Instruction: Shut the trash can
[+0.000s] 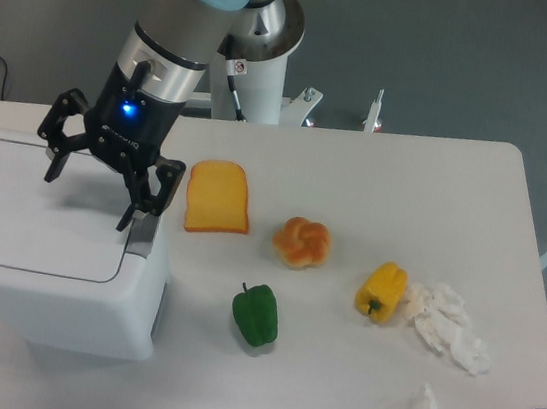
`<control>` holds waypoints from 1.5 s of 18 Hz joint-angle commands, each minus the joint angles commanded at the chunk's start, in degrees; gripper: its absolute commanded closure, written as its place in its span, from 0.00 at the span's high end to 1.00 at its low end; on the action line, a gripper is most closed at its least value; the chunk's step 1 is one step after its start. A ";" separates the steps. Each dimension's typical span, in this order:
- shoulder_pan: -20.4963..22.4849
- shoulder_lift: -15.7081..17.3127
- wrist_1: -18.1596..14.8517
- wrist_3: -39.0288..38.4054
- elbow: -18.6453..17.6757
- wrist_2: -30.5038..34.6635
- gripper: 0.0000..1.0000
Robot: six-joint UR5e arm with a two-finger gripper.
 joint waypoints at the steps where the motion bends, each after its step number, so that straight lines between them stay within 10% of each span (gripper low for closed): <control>1: 0.53 0.00 -0.09 0.09 0.17 0.52 1.00; 10: 8.70 -0.87 0.26 5.69 3.43 0.97 1.00; 27: 24.09 -1.49 0.00 53.51 2.64 17.03 1.00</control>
